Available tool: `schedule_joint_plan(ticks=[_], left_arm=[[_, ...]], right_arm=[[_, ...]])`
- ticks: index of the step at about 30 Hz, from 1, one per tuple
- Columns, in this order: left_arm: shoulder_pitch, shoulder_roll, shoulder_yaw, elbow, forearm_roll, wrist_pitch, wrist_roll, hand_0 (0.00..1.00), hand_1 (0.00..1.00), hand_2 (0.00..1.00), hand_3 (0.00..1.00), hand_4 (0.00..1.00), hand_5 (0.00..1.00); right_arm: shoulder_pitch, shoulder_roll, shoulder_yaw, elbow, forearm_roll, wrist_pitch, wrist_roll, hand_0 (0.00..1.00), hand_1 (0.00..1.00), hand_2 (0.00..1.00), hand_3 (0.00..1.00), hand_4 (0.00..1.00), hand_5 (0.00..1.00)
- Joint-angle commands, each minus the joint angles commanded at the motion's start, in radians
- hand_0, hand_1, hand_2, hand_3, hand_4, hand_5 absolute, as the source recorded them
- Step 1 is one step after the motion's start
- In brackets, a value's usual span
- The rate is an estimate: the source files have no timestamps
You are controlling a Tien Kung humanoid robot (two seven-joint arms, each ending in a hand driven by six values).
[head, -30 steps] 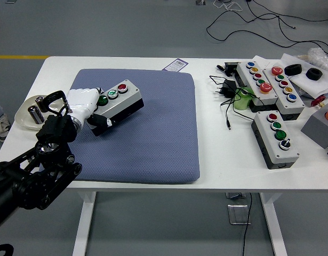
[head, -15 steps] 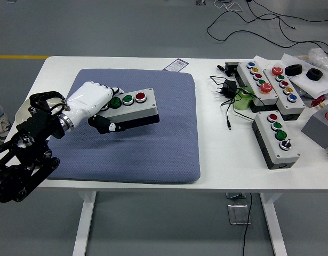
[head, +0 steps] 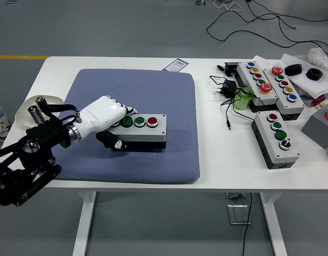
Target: Pick up the button,place it on the desk,press the button,press the button
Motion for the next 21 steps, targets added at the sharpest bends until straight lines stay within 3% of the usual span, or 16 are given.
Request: schedule_joint_plan(ticks=[4, 5, 10, 11, 16, 17, 21], left_arm=[[0.003, -0.008, -0.003, 0.005, 0.016, -0.011, 0.015, 0.018, 0.163, 0.149, 0.333, 0.734, 0.126], [0.004, -0.009, -0.004, 0.006, 0.02, -0.014, 0.02, 0.036, 0.218, 0.252, 0.431, 0.773, 0.117], [0.008, -0.013, -0.006, 0.014, 0.049, -0.019, 0.036, 0.036, 0.218, 0.252, 0.431, 0.773, 0.117], [0.009, -0.014, -0.008, 0.016, 0.057, -0.024, 0.042, 0.243, 0.453, 0.566, 0.803, 0.888, 0.301], [0.013, -0.014, -0.012, 0.017, 0.069, -0.035, 0.062, 0.243, 0.453, 0.566, 0.803, 0.888, 0.301], [0.015, -0.013, -0.012, 0.016, 0.069, -0.039, 0.068, 0.453, 0.658, 0.755, 0.943, 0.913, 0.341], [0.024, -0.011, -0.023, 0.006, 0.069, -0.052, 0.084, 0.453, 0.658, 0.755, 0.943, 0.913, 0.341]], right_arm=[[0.0, 0.0, 0.0, 0.0, 0.0, 0.0, -0.001, 0.673, 0.648, 0.693, 0.639, 0.32, 0.19], [0.0, 0.001, 0.001, 0.0, -0.001, 0.0, -0.001, 0.673, 0.647, 0.693, 0.639, 0.32, 0.19], [-0.002, 0.0, 0.003, 0.0, -0.002, 0.001, -0.001, 0.673, 0.647, 0.693, 0.639, 0.32, 0.19], [-0.002, 0.0, 0.003, 0.0, -0.003, 0.001, -0.001, 0.673, 0.647, 0.693, 0.639, 0.32, 0.19], [-0.004, 0.0, 0.005, 0.0, -0.004, 0.001, -0.002, 0.673, 0.647, 0.693, 0.639, 0.32, 0.19], [-0.004, 0.0, 0.005, 0.0, -0.005, 0.001, -0.002, 0.673, 0.647, 0.693, 0.639, 0.32, 0.19], [-0.007, 0.0, 0.006, 0.0, -0.007, 0.001, -0.002, 0.673, 0.647, 0.693, 0.639, 0.32, 0.19]])
